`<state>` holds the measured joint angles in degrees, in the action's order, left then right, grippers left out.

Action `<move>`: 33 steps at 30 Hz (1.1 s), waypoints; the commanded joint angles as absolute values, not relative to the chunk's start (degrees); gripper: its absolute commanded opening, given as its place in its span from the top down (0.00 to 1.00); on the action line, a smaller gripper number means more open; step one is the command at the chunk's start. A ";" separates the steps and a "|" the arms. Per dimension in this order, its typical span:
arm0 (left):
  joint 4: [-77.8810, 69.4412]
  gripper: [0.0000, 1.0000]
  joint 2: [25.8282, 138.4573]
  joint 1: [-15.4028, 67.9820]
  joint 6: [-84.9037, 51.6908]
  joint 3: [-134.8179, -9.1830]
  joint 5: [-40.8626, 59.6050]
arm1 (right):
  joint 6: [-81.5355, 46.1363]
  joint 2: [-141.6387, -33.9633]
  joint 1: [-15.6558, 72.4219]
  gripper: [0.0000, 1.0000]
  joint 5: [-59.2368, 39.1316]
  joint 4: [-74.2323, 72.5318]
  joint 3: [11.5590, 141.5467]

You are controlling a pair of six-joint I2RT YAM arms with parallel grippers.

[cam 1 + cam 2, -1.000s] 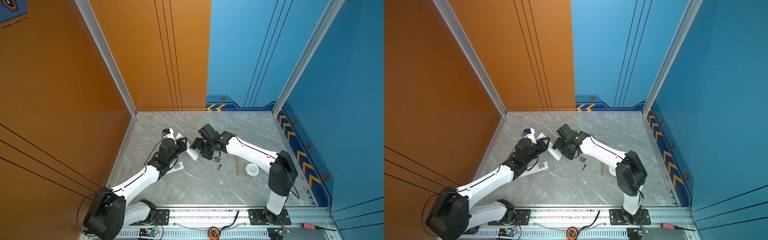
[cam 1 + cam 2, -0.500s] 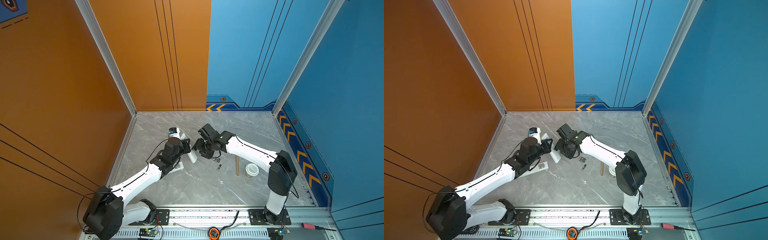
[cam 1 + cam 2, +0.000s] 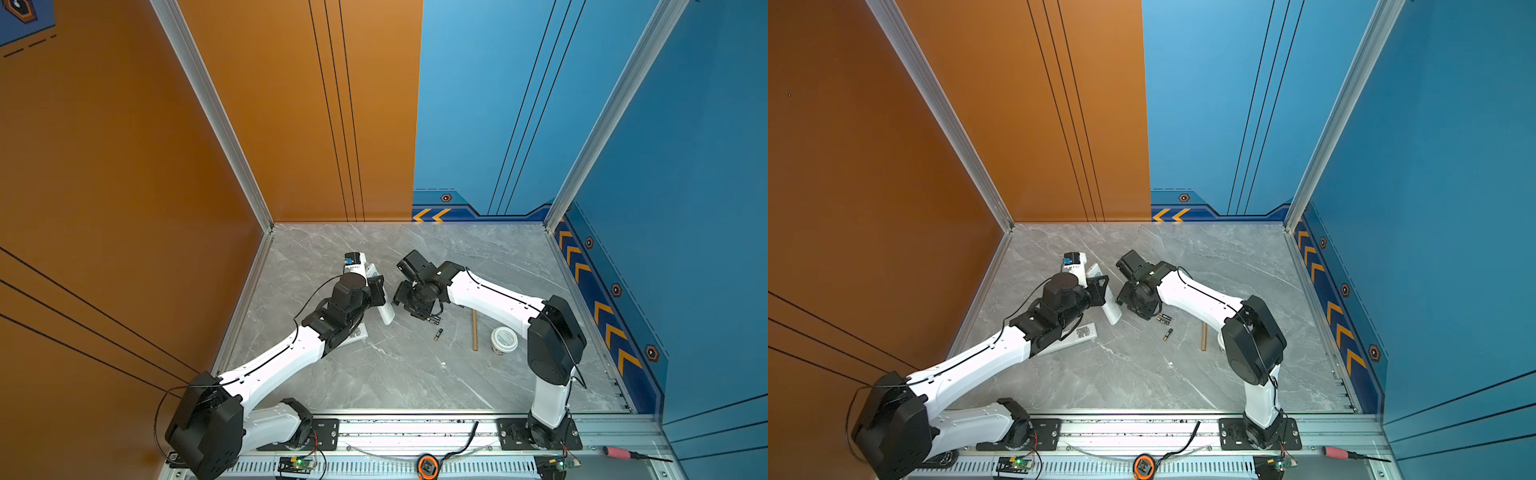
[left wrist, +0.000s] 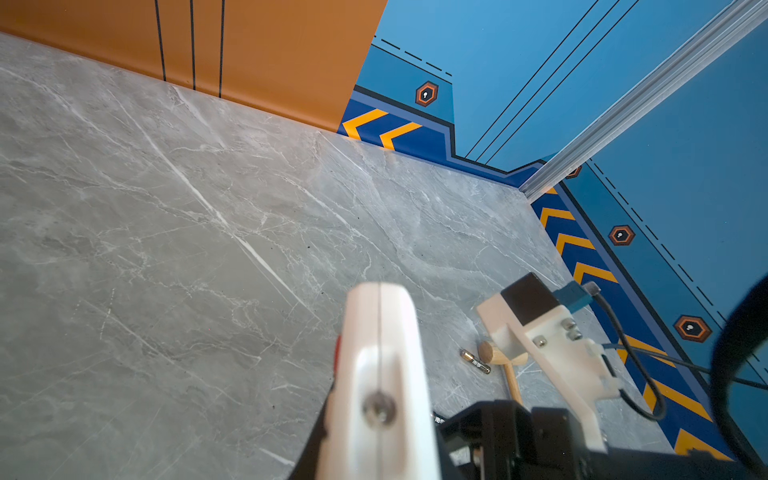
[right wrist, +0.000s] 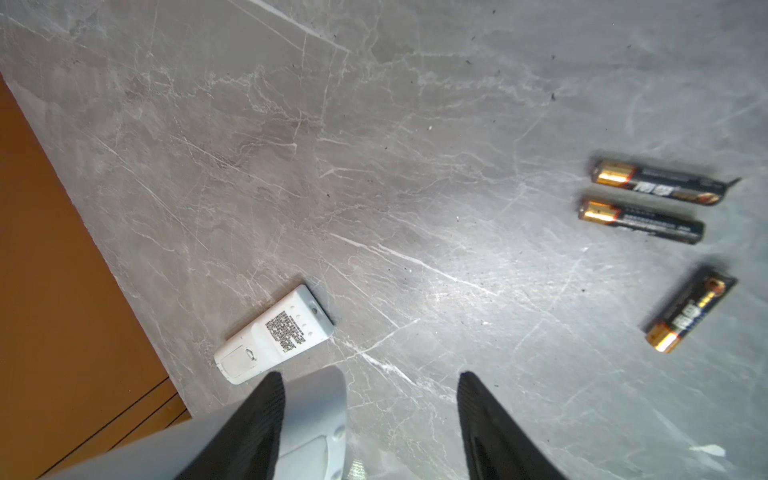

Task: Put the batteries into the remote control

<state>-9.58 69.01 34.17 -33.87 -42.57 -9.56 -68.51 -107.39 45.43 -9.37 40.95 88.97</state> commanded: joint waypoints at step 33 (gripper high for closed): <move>-12.99 1.00 69.35 32.85 -37.20 -45.30 -9.32 | -73.69 -107.51 47.72 0.30 -12.75 36.39 90.78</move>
